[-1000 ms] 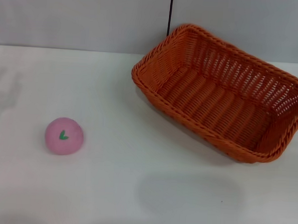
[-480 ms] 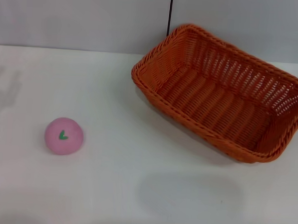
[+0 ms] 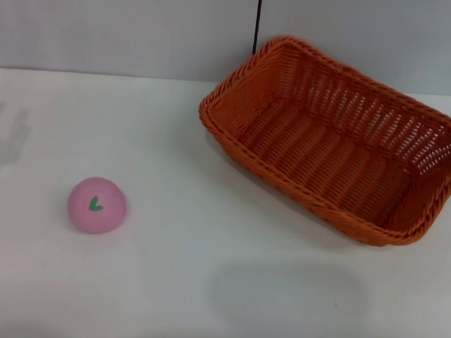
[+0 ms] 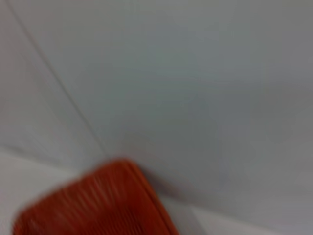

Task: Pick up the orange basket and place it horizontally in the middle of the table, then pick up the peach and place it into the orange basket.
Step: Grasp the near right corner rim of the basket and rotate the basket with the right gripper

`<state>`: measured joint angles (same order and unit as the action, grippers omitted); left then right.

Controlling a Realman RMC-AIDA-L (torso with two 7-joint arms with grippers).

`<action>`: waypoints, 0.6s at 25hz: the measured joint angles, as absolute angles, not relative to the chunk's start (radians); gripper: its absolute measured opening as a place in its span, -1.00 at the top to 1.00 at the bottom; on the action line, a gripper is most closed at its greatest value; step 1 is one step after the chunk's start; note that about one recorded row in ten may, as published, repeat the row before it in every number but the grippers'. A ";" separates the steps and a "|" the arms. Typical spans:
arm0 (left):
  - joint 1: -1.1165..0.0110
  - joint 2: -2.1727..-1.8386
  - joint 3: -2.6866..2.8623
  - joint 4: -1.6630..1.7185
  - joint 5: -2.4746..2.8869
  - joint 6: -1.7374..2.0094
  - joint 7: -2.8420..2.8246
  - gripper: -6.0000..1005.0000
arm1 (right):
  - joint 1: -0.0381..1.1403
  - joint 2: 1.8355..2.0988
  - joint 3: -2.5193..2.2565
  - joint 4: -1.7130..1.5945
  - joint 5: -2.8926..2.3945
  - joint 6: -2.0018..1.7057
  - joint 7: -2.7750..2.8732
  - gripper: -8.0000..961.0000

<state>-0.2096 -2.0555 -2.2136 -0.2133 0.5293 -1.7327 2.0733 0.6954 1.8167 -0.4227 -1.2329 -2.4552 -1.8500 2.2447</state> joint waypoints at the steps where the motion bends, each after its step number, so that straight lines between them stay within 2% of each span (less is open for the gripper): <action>1: -0.209 -2.056 -2.214 -0.212 0.529 -1.733 2.073 -0.12 | 0.710 1.816 -0.456 -1.224 -2.487 -1.841 2.245 -0.27; 15: -0.200 -2.057 -2.213 -0.201 0.533 -1.733 2.072 -0.10 | 0.780 1.846 -0.695 -1.016 -2.549 -1.630 2.244 -0.25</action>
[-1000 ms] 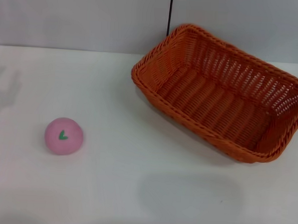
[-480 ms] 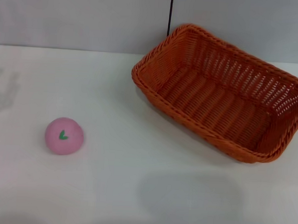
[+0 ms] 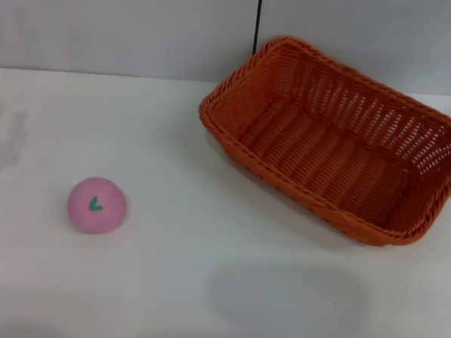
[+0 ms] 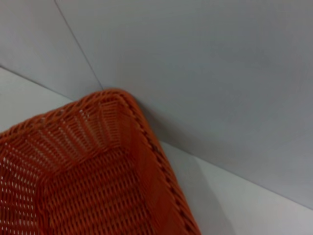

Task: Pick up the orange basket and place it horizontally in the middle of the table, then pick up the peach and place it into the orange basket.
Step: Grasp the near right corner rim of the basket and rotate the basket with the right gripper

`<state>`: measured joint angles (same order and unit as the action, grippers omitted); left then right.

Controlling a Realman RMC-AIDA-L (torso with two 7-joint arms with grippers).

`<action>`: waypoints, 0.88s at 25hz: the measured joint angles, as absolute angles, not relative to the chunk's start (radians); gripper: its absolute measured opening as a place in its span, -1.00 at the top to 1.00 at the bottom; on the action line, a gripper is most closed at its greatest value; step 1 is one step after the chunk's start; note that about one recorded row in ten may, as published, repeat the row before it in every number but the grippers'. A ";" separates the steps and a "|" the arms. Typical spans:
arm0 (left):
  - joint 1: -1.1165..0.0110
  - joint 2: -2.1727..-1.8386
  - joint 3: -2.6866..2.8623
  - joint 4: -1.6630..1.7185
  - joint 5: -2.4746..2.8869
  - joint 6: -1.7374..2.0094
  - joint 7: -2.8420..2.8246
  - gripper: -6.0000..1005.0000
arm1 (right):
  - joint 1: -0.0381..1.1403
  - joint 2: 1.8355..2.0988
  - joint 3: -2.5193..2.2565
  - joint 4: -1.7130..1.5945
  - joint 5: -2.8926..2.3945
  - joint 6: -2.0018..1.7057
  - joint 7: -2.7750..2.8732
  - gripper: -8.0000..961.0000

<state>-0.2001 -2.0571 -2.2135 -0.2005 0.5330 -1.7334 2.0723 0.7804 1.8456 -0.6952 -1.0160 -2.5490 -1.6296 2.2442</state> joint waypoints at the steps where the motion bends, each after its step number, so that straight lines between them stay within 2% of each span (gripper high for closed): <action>1: -0.200 -2.057 -2.213 -0.199 0.533 -1.733 2.072 -0.10 | 0.781 1.848 -0.705 -1.008 -2.550 -1.619 2.243 -0.25; 22: -0.192 -2.057 -2.214 -0.197 0.529 -1.733 2.064 -0.08 | 0.776 1.872 -0.796 -0.913 -2.587 -1.555 2.228 -0.22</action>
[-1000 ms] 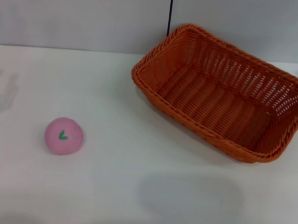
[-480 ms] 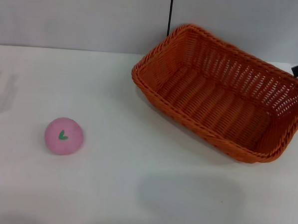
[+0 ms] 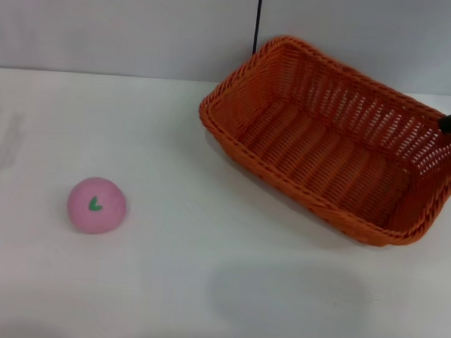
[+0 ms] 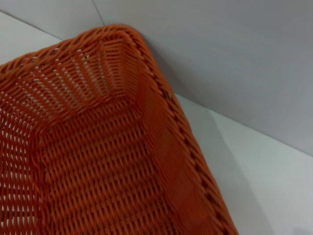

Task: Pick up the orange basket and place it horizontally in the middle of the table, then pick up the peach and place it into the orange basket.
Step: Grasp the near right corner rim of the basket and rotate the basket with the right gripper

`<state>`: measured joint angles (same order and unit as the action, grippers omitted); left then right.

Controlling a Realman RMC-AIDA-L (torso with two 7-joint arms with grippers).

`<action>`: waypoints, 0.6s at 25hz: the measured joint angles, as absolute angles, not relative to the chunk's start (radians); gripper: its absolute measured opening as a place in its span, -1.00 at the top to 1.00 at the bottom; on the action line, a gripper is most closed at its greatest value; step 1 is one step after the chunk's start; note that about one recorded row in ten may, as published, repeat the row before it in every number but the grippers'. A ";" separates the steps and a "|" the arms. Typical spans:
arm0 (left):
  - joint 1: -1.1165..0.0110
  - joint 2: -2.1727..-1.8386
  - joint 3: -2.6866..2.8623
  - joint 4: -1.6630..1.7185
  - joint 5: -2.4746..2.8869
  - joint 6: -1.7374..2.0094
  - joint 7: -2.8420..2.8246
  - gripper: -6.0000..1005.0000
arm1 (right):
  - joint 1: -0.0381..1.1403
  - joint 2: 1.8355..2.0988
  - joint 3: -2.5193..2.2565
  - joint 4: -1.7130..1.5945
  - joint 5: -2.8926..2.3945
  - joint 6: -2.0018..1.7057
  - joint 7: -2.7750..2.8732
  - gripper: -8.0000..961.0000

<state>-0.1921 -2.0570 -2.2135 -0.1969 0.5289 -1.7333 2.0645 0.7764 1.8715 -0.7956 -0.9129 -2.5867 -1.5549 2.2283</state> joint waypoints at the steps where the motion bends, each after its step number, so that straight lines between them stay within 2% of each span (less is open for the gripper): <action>1: -0.192 -2.057 -2.214 -0.197 0.529 -1.733 2.064 -0.08 | 0.776 1.872 -0.796 -0.913 -2.587 -1.555 2.228 -0.22; 6: -0.192 -2.057 -2.214 -0.196 0.529 -1.733 2.063 -0.07 | 0.777 1.873 -0.798 -0.884 -2.600 -1.538 2.225 -0.21; 15: -0.190 -2.057 -2.213 -0.196 0.529 -1.733 2.062 -0.07 | 0.780 1.894 -0.821 -0.852 -2.650 -1.488 2.195 -0.20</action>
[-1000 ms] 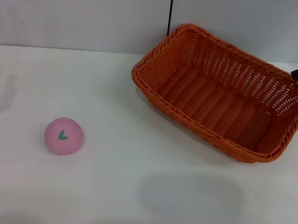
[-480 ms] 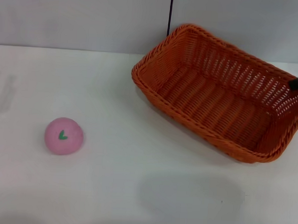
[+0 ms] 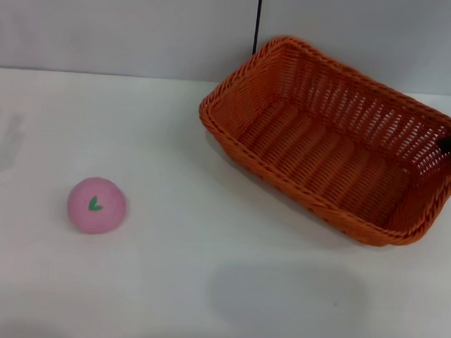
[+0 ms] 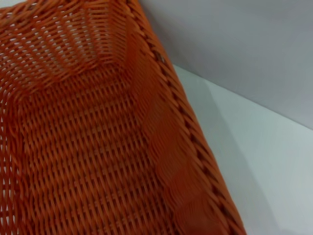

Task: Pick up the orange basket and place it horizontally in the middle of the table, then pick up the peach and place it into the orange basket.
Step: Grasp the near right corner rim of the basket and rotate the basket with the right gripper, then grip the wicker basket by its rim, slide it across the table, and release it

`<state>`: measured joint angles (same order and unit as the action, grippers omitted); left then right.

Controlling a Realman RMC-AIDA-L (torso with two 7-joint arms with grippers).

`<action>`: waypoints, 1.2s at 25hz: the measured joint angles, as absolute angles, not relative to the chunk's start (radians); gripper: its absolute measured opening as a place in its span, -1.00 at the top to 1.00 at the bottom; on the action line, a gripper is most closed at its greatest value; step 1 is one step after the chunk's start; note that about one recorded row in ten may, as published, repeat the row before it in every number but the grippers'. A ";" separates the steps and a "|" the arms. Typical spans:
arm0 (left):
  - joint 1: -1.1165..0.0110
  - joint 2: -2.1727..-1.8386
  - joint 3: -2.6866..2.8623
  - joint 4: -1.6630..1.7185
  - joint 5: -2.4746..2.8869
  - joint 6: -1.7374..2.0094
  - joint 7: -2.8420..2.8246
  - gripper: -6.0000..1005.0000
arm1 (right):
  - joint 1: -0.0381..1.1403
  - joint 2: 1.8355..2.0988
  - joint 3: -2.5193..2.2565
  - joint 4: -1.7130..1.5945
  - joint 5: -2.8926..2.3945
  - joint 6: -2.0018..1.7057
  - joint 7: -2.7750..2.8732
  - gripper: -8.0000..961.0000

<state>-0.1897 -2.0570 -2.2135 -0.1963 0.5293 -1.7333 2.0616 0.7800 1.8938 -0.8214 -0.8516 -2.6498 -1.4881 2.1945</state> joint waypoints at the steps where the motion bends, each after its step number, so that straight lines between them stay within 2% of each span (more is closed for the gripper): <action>1: -0.190 -2.057 -2.213 -0.196 0.529 -1.733 2.062 -0.06 | 0.780 1.894 -0.821 -0.852 -2.650 -1.488 2.195 -0.19; 3: -0.190 -2.057 -2.213 -0.196 0.529 -1.733 2.062 -0.06 | 0.779 1.896 -0.821 -0.854 -2.649 -1.487 2.188 -0.19; 11: -0.190 -2.057 -2.214 -0.196 0.529 -1.730 2.062 -0.05 | 0.773 1.903 -0.807 -0.856 -2.631 -1.480 2.183 0.34; 15: -0.187 -2.057 -2.214 -0.196 0.529 -1.726 2.062 -0.05 | 0.717 1.914 -0.805 -0.918 -2.486 -1.491 2.151 0.56; 22: -0.183 -2.057 -2.216 -0.195 0.528 -1.725 2.062 -0.04 | 0.623 1.936 -0.807 -1.123 -2.306 -1.559 2.116 0.60; 30: -0.175 -2.057 -2.223 -0.195 0.528 -1.724 2.061 -0.04 | 0.582 1.937 -0.799 -1.329 -2.205 -1.637 2.074 0.61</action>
<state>-0.1749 -2.0570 -2.2227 -0.1947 0.5275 -1.7245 2.0615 0.5823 1.9370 -0.7989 -1.3289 -2.2047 -1.6368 2.0743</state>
